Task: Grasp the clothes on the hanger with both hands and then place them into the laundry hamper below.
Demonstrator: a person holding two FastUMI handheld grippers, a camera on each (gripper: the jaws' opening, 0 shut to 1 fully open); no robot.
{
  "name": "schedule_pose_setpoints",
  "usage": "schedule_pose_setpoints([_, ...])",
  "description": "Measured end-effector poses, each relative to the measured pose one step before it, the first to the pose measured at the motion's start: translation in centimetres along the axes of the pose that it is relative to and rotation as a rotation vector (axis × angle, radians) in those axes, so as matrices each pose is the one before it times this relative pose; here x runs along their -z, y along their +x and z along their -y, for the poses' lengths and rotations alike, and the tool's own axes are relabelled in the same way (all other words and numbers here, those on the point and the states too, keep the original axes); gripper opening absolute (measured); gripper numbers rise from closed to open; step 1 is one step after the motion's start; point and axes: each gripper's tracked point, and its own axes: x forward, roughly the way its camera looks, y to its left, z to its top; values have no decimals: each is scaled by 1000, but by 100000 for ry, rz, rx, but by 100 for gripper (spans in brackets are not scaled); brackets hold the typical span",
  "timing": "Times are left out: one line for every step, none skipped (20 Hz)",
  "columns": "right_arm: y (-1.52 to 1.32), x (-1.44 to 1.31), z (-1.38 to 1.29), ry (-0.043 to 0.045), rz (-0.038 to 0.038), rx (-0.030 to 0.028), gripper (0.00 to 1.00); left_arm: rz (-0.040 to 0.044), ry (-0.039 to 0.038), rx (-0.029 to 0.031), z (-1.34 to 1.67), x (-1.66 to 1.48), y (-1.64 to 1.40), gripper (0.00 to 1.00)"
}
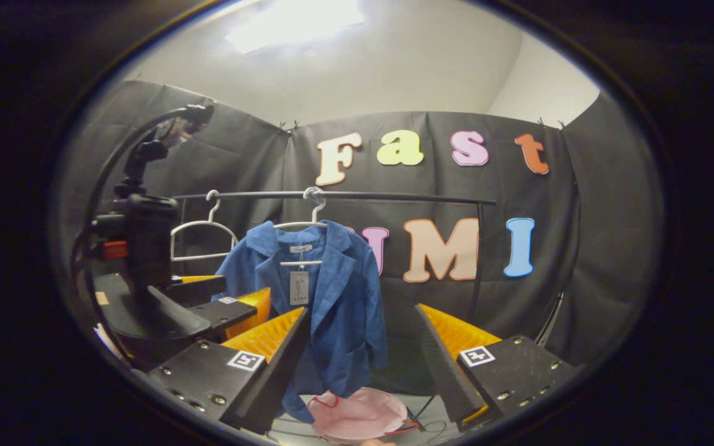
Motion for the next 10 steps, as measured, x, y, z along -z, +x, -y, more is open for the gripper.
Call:
schedule_pose_setpoints([401, -1, 437, 333, 86, 280, 94, -290, -378, -749, 176, -51, 827, 98])
schedule_pose_setpoints([450, -21, 450, 476, 108, 93, 94, 288, -451, -1263, 63, -24, 654, 97])
schedule_pose_setpoints([576, -38, 349, 438, 277, -294, 99, -50, -527, -1614, -89, 31, 786, 97])
schedule_pose_setpoints([385, -117, 355, 228, 444, 68, 94, -39, -577, -1929, -167, 209, 651, 98])
schedule_pose_setpoints([476, 180, 409, 184, 21, -66, 99, 335, -741, -1860, -165, -45, 708, 97])
schedule_pose_setpoints([325, 129, 384, 267, -279, -12, 94, -112, -545, -2172, -207, 131, 682, 97])
schedule_pose_setpoints([264, 291, 406, 355, -428, 111, 94, 134, -522, -2694, -402, 74, 836, 97])
schedule_pose_setpoints([169, 280, 305, 343, -715, -13, 99, 368, -292, -3053, -575, 24, 1000, 96])
schedule_pose_setpoints([156, 250, 290, 333, -682, -23, 94, 30, 308, -3434, -653, 61, 769, 94])
schedule_pose_setpoints([70, 52, 296, 99, -222, -92, 99, 1372, 813, -3500, -664, -181, 926, 94])
